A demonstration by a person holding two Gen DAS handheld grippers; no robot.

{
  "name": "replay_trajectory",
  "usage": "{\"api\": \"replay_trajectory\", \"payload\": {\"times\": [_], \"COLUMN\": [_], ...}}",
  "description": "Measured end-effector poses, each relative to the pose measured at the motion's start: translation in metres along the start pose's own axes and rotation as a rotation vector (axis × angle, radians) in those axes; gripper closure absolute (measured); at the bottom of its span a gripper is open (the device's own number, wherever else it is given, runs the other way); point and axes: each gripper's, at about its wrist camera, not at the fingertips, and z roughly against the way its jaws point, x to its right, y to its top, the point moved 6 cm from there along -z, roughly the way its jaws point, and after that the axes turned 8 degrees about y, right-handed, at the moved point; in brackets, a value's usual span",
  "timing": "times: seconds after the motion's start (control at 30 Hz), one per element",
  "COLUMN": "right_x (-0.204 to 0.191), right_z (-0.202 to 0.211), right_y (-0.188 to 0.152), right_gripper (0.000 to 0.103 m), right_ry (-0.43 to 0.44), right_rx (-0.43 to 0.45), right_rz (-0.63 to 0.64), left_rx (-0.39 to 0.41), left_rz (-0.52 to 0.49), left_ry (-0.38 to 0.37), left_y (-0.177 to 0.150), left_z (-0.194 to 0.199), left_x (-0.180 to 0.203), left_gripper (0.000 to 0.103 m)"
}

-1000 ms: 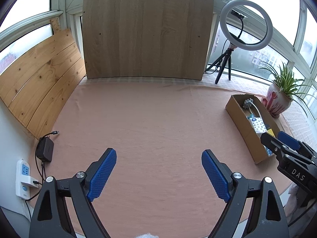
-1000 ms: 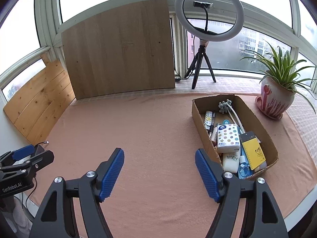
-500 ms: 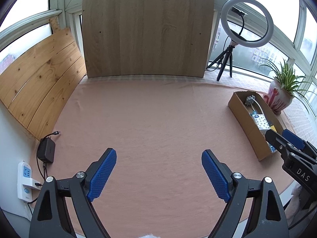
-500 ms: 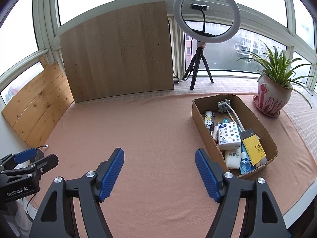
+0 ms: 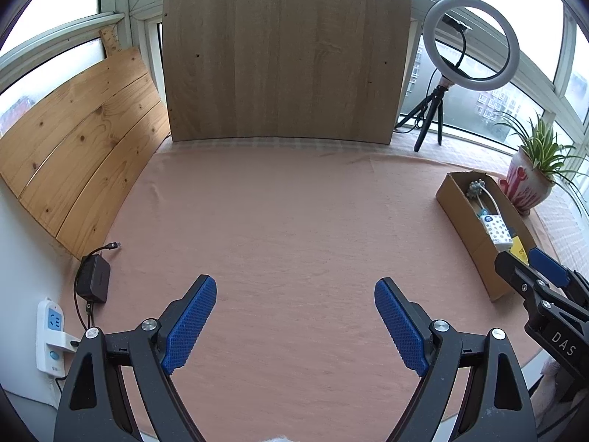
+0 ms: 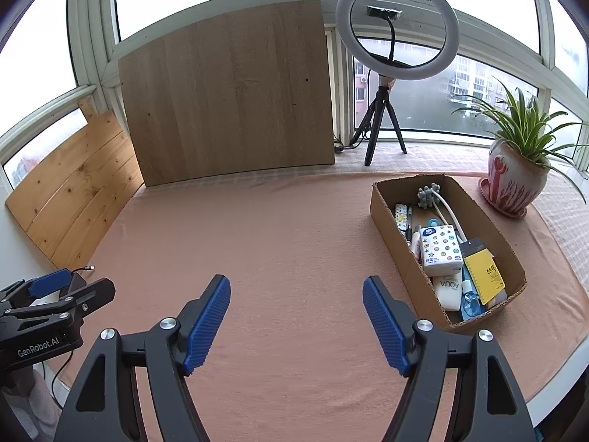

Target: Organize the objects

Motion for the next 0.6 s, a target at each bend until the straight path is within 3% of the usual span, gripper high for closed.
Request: {"api": "replay_trajectory", "payload": {"times": [0.6], "right_x": [0.002], "right_z": [-0.002], "right_y": [-0.001], "right_gripper": [0.032], "right_ry": [-0.020], "right_rx": [-0.009], "right_rz": [-0.006], "left_rx": [-0.019], "left_rz": [-0.003], "left_ry": [0.025], "left_y": [-0.004], "left_z": [-0.016], "left_x": [0.003], "left_gripper": [0.013]}}
